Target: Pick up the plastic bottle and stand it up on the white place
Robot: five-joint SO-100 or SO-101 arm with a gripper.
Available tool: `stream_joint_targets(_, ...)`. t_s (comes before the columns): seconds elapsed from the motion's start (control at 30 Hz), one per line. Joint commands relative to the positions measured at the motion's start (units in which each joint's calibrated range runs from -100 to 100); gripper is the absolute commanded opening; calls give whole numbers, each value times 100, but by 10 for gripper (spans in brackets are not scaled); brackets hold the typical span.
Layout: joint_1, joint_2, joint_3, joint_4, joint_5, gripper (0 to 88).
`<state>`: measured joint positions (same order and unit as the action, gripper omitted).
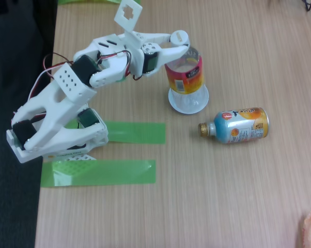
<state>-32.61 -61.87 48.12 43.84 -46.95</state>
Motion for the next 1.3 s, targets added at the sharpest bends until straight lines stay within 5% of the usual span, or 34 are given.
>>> stream_joint_targets(0.0, -198, -33, -163, -66, 6, 117)
stream_joint_targets(1.27, -43, -100, 63, -66, 6, 117)
